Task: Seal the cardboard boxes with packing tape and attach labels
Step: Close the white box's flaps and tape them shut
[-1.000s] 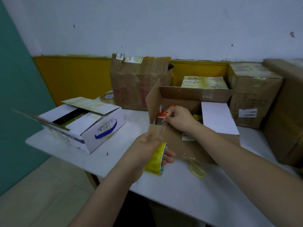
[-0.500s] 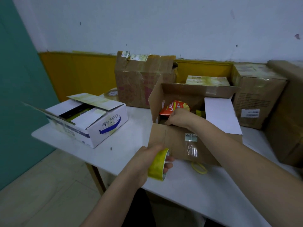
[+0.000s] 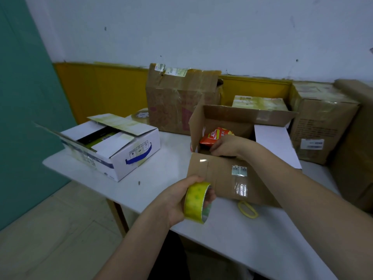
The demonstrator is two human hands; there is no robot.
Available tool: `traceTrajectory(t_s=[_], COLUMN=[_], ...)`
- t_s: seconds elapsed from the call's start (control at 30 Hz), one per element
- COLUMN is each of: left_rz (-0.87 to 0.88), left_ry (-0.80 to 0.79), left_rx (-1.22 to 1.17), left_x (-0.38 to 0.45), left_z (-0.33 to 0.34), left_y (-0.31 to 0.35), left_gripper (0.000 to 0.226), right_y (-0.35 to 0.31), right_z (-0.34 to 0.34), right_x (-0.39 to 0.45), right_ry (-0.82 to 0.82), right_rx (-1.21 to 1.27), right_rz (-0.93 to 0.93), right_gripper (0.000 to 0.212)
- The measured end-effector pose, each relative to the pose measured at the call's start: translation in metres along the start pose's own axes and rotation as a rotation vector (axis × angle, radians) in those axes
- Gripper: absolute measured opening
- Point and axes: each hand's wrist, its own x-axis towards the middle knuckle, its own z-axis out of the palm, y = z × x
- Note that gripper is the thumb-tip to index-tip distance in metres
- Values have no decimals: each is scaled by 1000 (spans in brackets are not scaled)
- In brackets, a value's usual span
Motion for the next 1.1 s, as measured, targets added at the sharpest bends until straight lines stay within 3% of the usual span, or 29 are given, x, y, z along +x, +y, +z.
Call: traceTrajectory(t_s=[0.1,0.17,0.3,0.47,0.77,1.1], left_rz=[5,12,35,71,-6,99], left_ry=[8,12,42,92,-11,5], left_rx=[9,18,46,64,-111,34], left_x=[1,2,2,3,4,4], left_z=[0,1,4,10,13,13], left_y=[-1,-1,-4,-7,-6,-5], left_gripper=[21,22,24,17,14,29], right_y=[0,-3,-2,1,6,4], right_z=[4,7,18,20,17,6], right_x=[-9,-16,-22,-19,-12,-5], right_ry=[207,234,101,150,139,95], right_rx=[69,11,-168,-131,-15,10], right_rz=[-251,-348,-363,-393,-412,-405], right_gripper=[5,23,36,32,29,25])
